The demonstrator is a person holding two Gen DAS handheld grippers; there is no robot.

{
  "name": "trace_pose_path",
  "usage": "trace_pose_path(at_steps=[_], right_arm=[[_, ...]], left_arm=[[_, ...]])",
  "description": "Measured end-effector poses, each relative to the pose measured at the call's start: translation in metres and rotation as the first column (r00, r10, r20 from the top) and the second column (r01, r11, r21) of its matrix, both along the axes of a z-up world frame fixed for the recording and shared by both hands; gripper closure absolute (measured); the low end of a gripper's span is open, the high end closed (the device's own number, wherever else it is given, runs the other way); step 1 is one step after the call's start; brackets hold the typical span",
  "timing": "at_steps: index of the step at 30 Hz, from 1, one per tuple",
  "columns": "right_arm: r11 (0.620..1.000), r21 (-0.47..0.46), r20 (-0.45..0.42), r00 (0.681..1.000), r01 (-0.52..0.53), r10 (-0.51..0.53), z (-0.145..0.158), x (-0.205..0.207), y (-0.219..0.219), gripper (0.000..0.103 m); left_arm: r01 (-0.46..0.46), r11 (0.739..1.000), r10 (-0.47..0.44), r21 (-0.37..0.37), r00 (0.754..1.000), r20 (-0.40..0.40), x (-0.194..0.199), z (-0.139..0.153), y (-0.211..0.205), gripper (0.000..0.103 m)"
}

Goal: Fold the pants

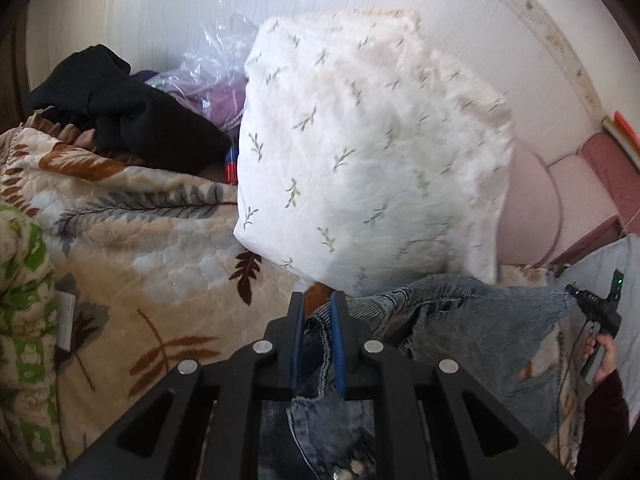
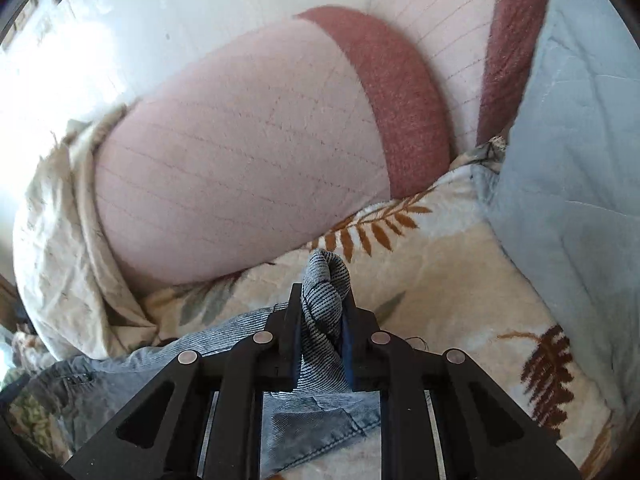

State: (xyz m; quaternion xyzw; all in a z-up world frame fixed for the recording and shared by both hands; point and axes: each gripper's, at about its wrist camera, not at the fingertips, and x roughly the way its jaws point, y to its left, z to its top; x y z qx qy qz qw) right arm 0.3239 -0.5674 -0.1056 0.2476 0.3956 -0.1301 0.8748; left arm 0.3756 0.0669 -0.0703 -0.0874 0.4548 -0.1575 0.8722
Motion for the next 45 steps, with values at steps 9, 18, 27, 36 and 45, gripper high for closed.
trace_pose_path(at_steps=[9, 18, 27, 36, 45], right_arm=[[0.998, 0.063, 0.084, 0.996, -0.009, 0.004, 0.032, -0.107, 0.009, 0.089], [0.993, 0.114, 0.078, 0.997, -0.039, 0.03, 0.008, -0.227, 0.049, 0.089], [0.959, 0.248, 0.137, 0.976, 0.135, -0.172, -0.026, -0.264, 0.069, 0.089], [0.948, 0.266, 0.143, 0.965, 0.175, -0.219, -0.045, -0.253, 0.059, 0.089], [0.96, 0.229, 0.144, 0.97, 0.159, -0.195, -0.044, -0.245, 0.056, 0.089]], left_arm=[[0.007, 0.999, -0.001, -0.053, 0.995, 0.1, -0.098, 0.061, 0.02, 0.095], [-0.061, 0.998, 0.062, 0.018, 0.997, -0.049, -0.141, 0.016, 0.046, 0.095], [-0.189, 0.982, 0.189, 0.012, 0.975, -0.12, -0.049, -0.001, 0.033, 0.076], [-0.22, 0.974, 0.202, -0.048, 0.948, -0.247, 0.015, -0.064, -0.018, 0.047], [-0.219, 0.975, 0.205, -0.031, 0.949, -0.239, 0.036, -0.076, -0.051, 0.092]])
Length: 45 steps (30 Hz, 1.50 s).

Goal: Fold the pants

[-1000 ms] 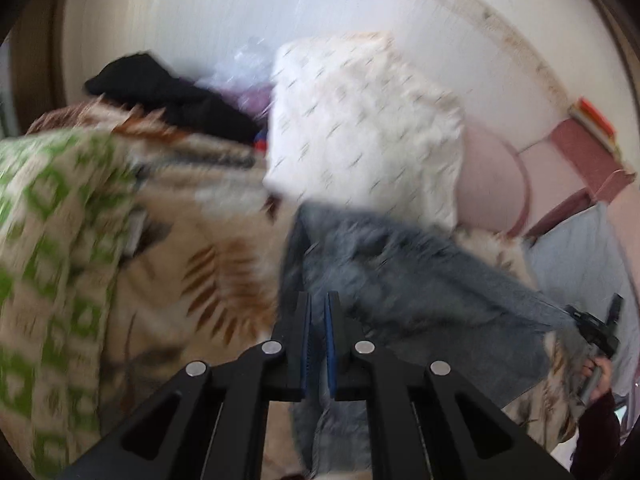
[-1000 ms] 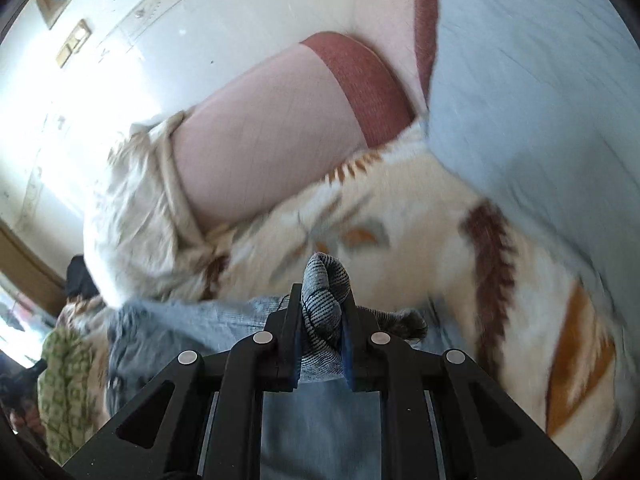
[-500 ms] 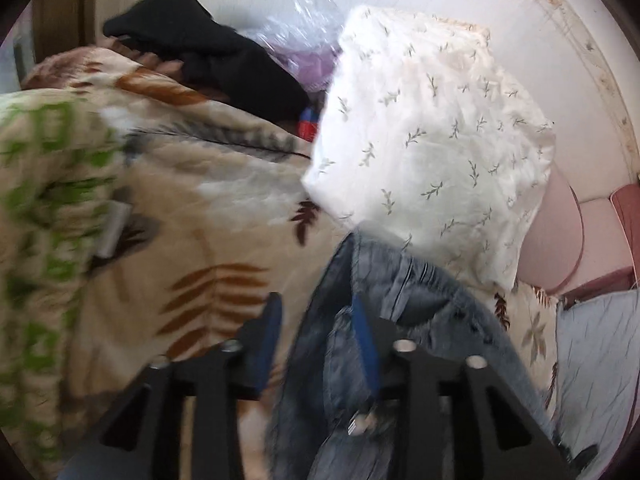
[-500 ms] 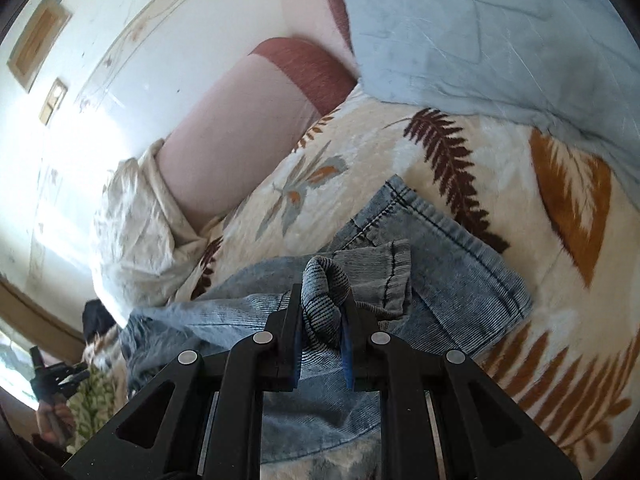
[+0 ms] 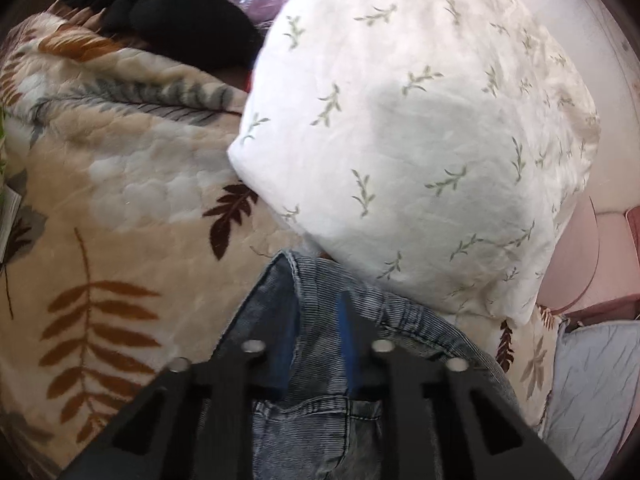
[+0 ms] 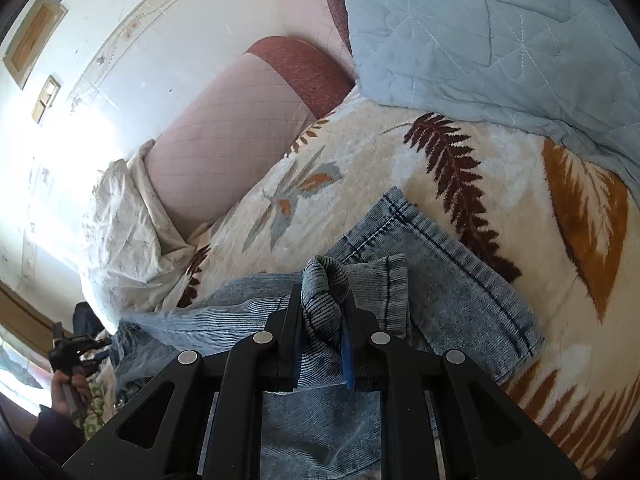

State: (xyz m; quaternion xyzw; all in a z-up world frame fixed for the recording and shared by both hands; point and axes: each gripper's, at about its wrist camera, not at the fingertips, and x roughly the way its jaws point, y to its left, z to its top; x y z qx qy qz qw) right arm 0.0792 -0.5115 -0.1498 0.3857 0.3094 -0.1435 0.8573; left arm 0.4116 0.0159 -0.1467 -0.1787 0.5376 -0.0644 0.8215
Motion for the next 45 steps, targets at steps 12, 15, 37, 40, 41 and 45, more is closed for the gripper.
trace_pose_path(at_steps=[12, 15, 37, 40, 41, 45], right_arm=[[0.999, -0.041, 0.037, 0.999, 0.003, -0.002, 0.014, 0.001, -0.005, 0.089], [0.999, -0.042, 0.068, 0.998, 0.009, -0.006, 0.021, -0.002, -0.011, 0.089], [0.984, 0.172, -0.16, 0.985, -0.04, 0.068, -0.026, -0.061, -0.076, 0.064], [0.993, 0.097, -0.121, 0.992, 0.061, -0.049, -0.004, -0.086, -0.085, 0.044], [0.993, 0.093, -0.066, 0.996, 0.069, -0.063, 0.004, -0.093, -0.087, 0.044], [0.992, 0.116, 0.036, 0.998, 0.042, -0.046, 0.016, -0.087, -0.084, 0.044]], left_arm=[[-0.005, 0.997, 0.015, -0.082, 0.993, 0.115, -0.034, 0.042, 0.022, 0.098], [0.012, 0.99, 0.011, -0.143, 0.987, 0.162, -0.064, 0.065, 0.037, 0.098], [0.061, 0.996, -0.061, -0.066, 0.998, 0.008, -0.317, -0.027, 0.104, 0.098], [0.082, 0.996, -0.08, -0.027, 0.995, 0.064, -0.325, -0.002, 0.104, 0.098], [0.109, 0.994, -0.109, 0.0, 0.988, 0.109, -0.327, 0.014, 0.098, 0.098], [0.213, 0.977, -0.213, 0.024, 0.952, 0.221, -0.315, 0.059, 0.052, 0.098]])
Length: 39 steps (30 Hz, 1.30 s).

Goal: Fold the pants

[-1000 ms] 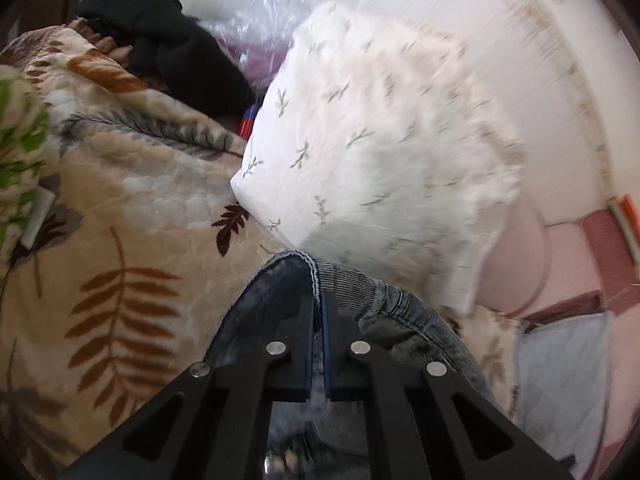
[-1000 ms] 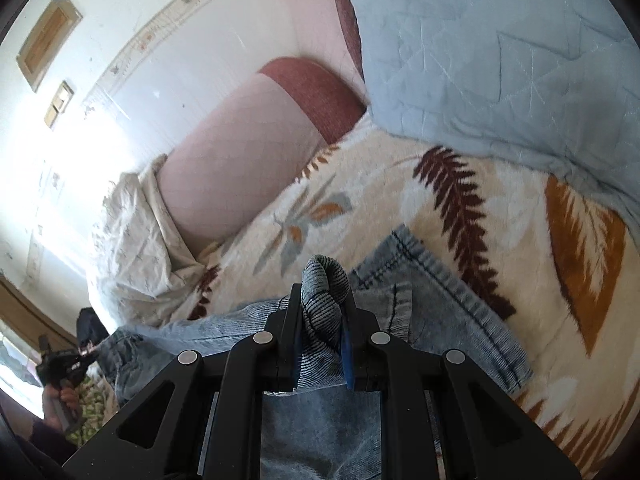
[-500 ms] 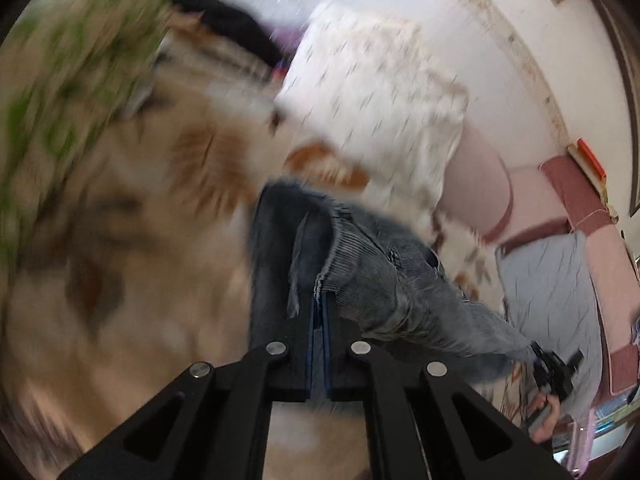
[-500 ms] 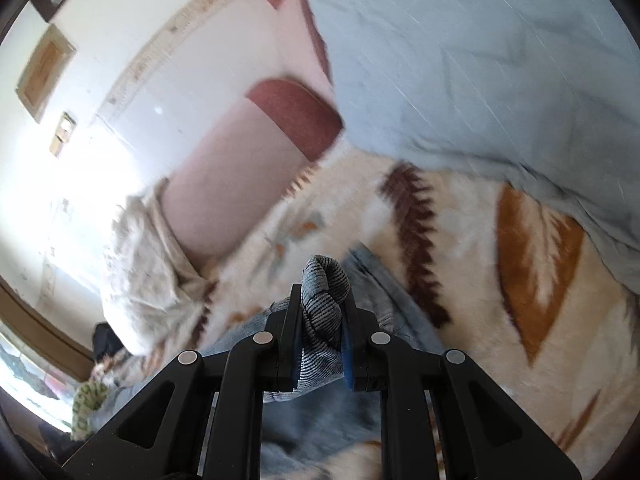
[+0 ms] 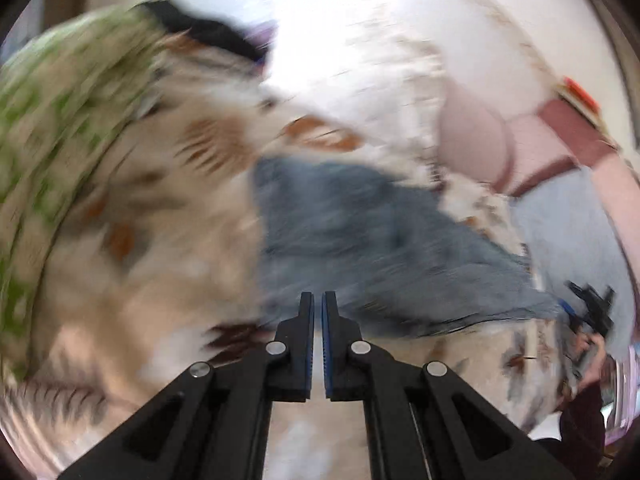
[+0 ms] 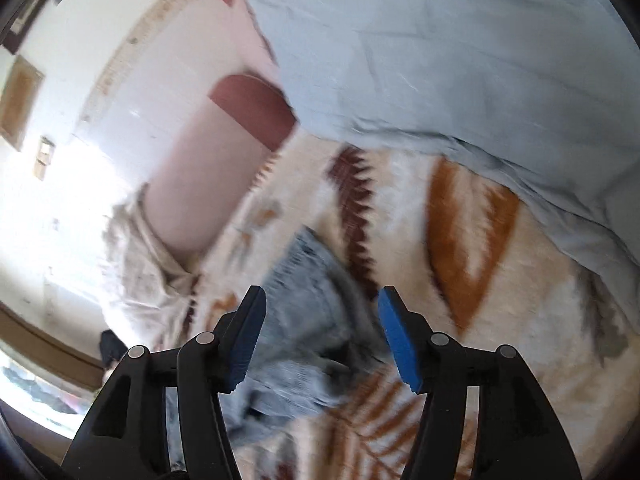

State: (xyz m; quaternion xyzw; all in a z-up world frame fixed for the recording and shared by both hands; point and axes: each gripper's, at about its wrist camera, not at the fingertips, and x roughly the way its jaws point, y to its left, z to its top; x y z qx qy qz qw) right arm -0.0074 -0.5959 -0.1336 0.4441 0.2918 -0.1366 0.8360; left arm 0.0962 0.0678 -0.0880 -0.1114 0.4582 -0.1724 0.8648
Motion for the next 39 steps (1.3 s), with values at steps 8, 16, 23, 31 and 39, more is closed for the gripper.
trace_pose_path(at_steps=[8, 16, 23, 31, 39], right_arm=[[0.996, 0.004, -0.139, 0.986, -0.092, 0.091, -0.013, 0.058, 0.021, 0.046], [0.98, 0.184, -0.05, 0.997, 0.07, -0.061, -0.003, -0.027, 0.014, 0.045], [0.902, 0.43, 0.041, 0.997, 0.047, -0.072, -0.035, -0.033, 0.015, 0.045], [0.833, 0.543, -0.01, 0.993, 0.104, -0.117, -0.062, -0.03, -0.003, 0.043], [0.798, 0.592, 0.009, 0.989, 0.114, -0.148, -0.069, -0.03, -0.011, 0.043]], left_arm=[[0.299, 0.954, -0.3, 0.025, 0.954, 0.026, 0.035, 0.017, -0.172, 0.097], [0.589, 0.778, -0.599, 0.22, 0.801, -0.025, 0.085, 0.007, -0.373, 0.082], [0.742, 0.599, -0.743, 0.301, 0.655, -0.136, 0.089, -0.023, -0.489, 0.082], [0.837, 0.453, -0.822, 0.307, 0.525, -0.221, 0.082, -0.057, -0.563, 0.082], [0.883, 0.334, -0.872, 0.331, 0.423, -0.247, 0.065, -0.069, -0.598, 0.082]])
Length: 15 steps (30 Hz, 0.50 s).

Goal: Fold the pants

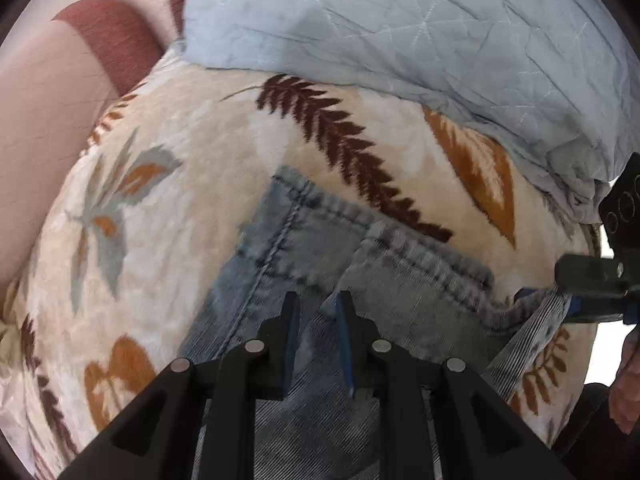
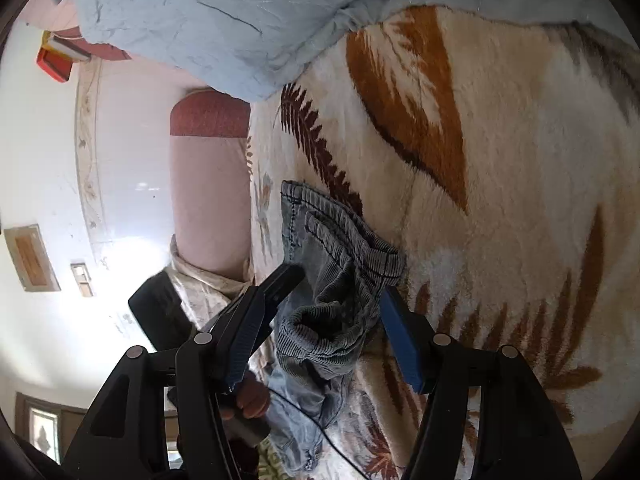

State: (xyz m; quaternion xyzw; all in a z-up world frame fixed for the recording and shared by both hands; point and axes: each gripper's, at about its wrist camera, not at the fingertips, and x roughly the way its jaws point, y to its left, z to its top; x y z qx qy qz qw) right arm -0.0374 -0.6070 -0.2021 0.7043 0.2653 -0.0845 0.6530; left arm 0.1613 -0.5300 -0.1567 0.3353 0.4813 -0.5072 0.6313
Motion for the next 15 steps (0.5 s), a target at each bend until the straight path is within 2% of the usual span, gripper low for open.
trace_pose_path(at_steps=[2, 6, 7, 10, 11, 15], right_arm=[[1.0, 0.001, 0.0, 1.0, -0.005, 0.005, 0.0, 0.0, 0.0, 0.043], [1.0, -0.001, 0.005, 1.0, 0.013, -0.013, 0.002, -0.005, -0.003, 0.043], [1.0, 0.0, 0.003, 1.0, 0.019, -0.019, 0.002, -0.005, -0.004, 0.043], [1.0, -0.001, 0.003, 1.0, 0.006, -0.006, 0.002, -0.005, -0.004, 0.043], [1.0, 0.003, 0.007, 1.0, -0.002, 0.002, 0.001, -0.004, -0.003, 0.043], [1.0, 0.0, 0.015, 1.0, -0.01, 0.01, 0.004, -0.001, 0.0, 0.043]], left_arm=[[0.032, 0.999, -0.032, -0.014, 0.999, -0.019, -0.006, 0.001, -0.004, 0.082], [0.095, 0.995, -0.095, 0.009, 0.995, 0.03, -0.019, -0.002, -0.012, 0.082], [0.095, 0.995, -0.095, 0.012, 0.995, 0.027, -0.019, -0.002, -0.013, 0.078], [0.084, 0.996, -0.084, 0.007, 0.996, -0.02, -0.018, -0.002, -0.013, 0.05], [0.091, 0.996, -0.091, 0.009, 0.996, -0.003, -0.021, -0.002, -0.013, 0.045], [0.114, 0.993, -0.115, 0.016, 0.993, 0.035, -0.028, -0.005, -0.013, 0.045]])
